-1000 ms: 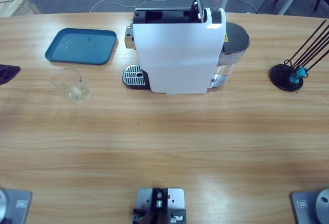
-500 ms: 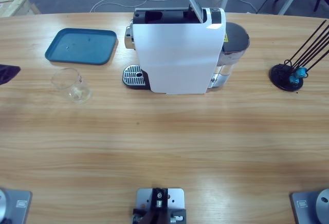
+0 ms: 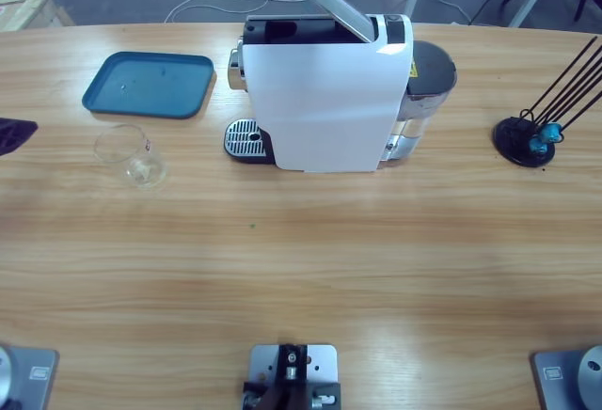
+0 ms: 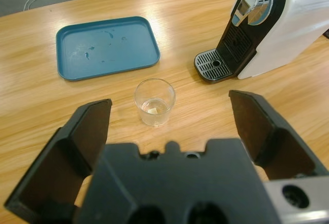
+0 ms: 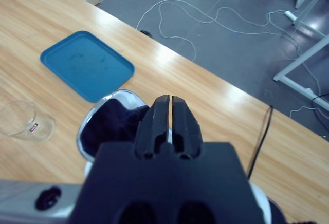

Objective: Pour coffee

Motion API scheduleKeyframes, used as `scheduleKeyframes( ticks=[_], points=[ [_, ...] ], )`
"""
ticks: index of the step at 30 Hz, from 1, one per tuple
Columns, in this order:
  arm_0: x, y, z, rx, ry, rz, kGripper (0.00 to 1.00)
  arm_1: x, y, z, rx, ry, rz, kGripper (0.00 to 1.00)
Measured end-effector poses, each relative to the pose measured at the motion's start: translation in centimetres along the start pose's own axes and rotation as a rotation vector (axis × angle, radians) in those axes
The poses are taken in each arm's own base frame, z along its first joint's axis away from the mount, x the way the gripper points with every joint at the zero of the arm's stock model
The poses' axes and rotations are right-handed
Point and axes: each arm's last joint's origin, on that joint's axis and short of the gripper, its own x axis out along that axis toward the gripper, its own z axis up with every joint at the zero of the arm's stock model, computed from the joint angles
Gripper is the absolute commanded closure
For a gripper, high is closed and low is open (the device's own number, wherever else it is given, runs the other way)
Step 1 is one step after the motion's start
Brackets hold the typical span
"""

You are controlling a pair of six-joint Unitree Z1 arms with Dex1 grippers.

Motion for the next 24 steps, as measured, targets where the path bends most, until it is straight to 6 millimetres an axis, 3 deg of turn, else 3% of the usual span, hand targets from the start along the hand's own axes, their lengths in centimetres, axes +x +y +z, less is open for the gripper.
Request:
scheduleKeyframes(
  ticks=[7,24],
  points=[
    [0.0,0.0,0.0,0.0,0.0,0.0,0.013,1.4,2.7,-1.4,-0.012,0.045,0.076,1.0],
    [0.0,0.0,0.0,0.0,0.001,-0.003,0.013,2.4,3.2,-2.0,0.053,0.051,0.074,1.0]
  ],
)
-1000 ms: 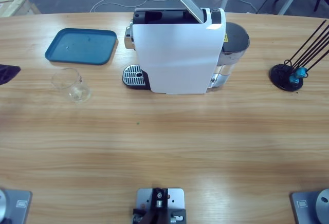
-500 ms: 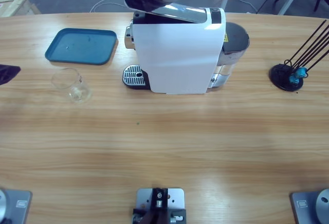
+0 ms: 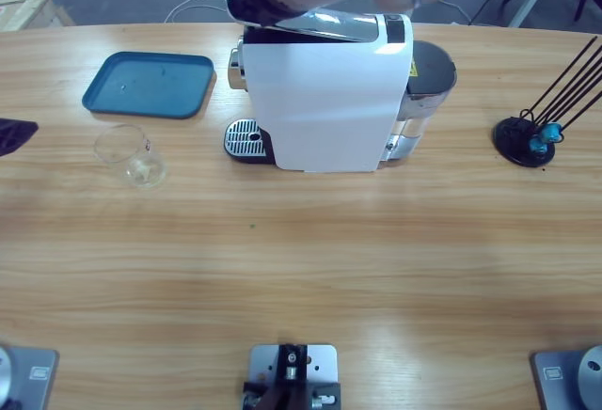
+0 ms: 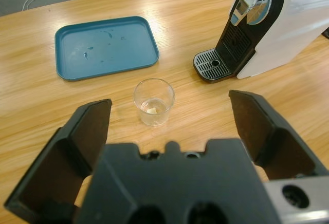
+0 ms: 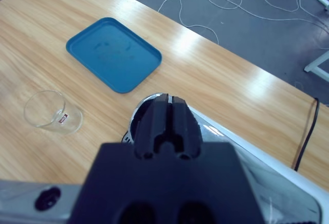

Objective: Pour coffee

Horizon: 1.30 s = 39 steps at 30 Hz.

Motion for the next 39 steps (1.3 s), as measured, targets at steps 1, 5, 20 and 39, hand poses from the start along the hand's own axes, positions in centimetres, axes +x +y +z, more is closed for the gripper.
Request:
scheduleKeyframes(
  ticks=[1,5,20,39],
  points=[
    [0.0,0.0,0.0,0.0,0.0,0.0,0.013,0.1,0.0,-0.1,0.007,0.0,0.0,1.0],
    [0.0,0.0,0.0,0.0,0.0,0.0,0.012,0.5,0.1,-0.8,0.031,-0.007,0.001,1.0],
    [0.0,0.0,-0.1,0.0,0.003,-0.007,0.013,1.1,0.2,-2.4,0.069,-0.015,0.006,0.285],
    [5.7,-0.7,-0.1,0.084,0.055,0.07,0.009,-27.1,-10.0,-3.3,-0.081,0.074,0.156,0.0]
  ],
)
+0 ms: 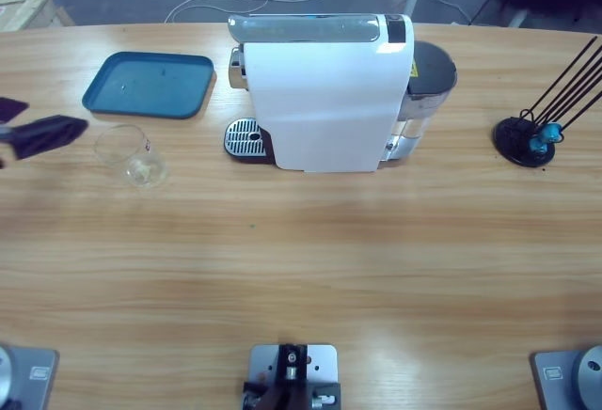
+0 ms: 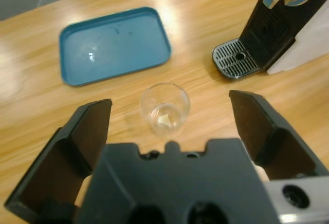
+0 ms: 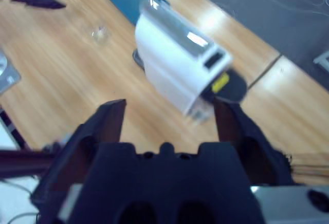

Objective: Pour coffee

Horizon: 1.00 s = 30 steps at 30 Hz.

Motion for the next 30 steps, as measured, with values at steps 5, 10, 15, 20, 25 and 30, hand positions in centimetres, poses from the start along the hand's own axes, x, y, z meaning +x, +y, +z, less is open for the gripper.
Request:
scheduleKeyframes(
  ticks=[5,10,15,20,25,30],
  points=[
    [3.9,-0.9,0.0,0.01,0.045,0.013,0.009,-2.6,-0.8,-4.7,0.042,0.008,0.004,0.0],
    [5.2,-0.9,-0.7,0.014,0.083,0.053,0.009,-2.3,-0.8,-6.2,0.041,0.036,0.009,0.0],
    [5.2,-0.7,-1.8,-0.018,0.113,0.066,0.009,-1.6,-0.7,-6.9,0.039,0.05,0.019,0.0],
    [6.5,-0.8,-3.0,-0.054,0.184,0.103,0.009,-1.2,-0.7,-7.1,0.039,0.05,0.019,0.0],
    [7.9,-1.0,-3.5,-0.069,0.223,0.127,0.009,-1.1,-0.7,-7.3,0.039,0.056,0.018,0.0],
    [9.6,-1.3,-3.8,-0.066,0.231,0.139,0.011,-0.9,-0.6,-7.5,0.038,0.061,0.017,0.0]
  ],
)
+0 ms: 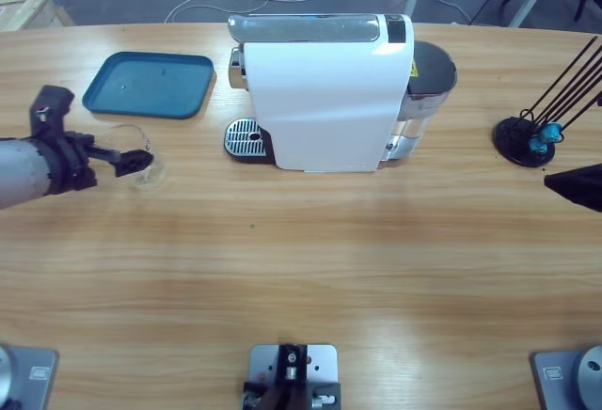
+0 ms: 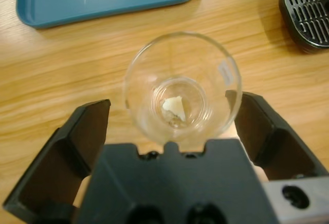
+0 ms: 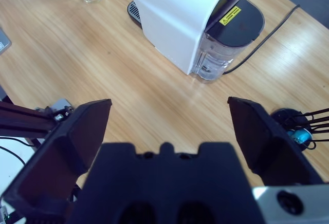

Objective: Pour coffee

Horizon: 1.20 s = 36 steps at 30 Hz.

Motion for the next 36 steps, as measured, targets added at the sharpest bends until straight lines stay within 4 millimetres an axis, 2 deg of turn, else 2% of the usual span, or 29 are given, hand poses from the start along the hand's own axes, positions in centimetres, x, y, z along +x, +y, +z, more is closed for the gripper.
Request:
scheduleKeyframes(
  ticks=[1,2,5,7,11,12,13,19,23,27,31,33,36],
  points=[
    [0.3,-0.1,0.0,0.0,0.002,0.001,0.043,0.0,0.0,0.0,0.0,0.001,0.0,0.0],
    [0.7,-0.2,0.0,-0.001,0.004,0.002,0.128,0.1,0.0,-0.1,0.0,0.002,0.0,0.0],
    [1.4,-0.5,0.0,-0.001,0.011,0.004,0.542,0.3,0.0,-0.2,0.0,0.003,0.0,0.0],
    [1.8,-0.6,-0.1,0.0,0.014,0.005,0.637,0.4,0.0,-0.3,-0.001,0.005,-0.001,0.0],
    [2.2,-0.7,0.0,-0.002,0.007,0.004,0.668,0.5,0.0,-0.4,-0.001,0.006,-0.001,0.0],
    [2.3,-0.8,0.0,-0.003,0.005,0.005,0.723,0.5,0.0,-0.4,-0.001,0.006,-0.001,0.0],
    [2.4,-0.8,0.0,-0.004,0.003,0.006,0.731,0.5,0.0,-0.4,-0.001,0.006,-0.001,0.0],
    [2.6,-0.9,0.0,0.0,-0.017,0.003,0.731,0.6,0.0,-0.4,0.0,-0.002,0.0,0.0],
    [1.7,-1.1,0.4,0.119,-0.06,-0.035,0.731,0.6,0.1,-0.2,0.002,-0.018,0.002,0.0],
    [0.0,-1.7,1.6,0.222,-0.13,-0.202,0.731,0.7,0.1,-0.2,0.0,-0.027,0.003,0.0],
    [-0.5,-2.7,3.6,0.278,-0.184,-0.374,0.731,1.0,0.1,-0.6,-0.009,-0.016,0.002,0.0],
    [-0.2,-3.0,4.7,0.301,-0.206,-0.426,0.731,1.1,0.0,-0.8,-0.014,-0.008,0.001,0.0],
    [1.4,-3.1,6.4,0.317,-0.213,-0.453,0.731,1.0,0.0,-1.3,-0.019,-0.007,0.001,0.0]
  ],
)
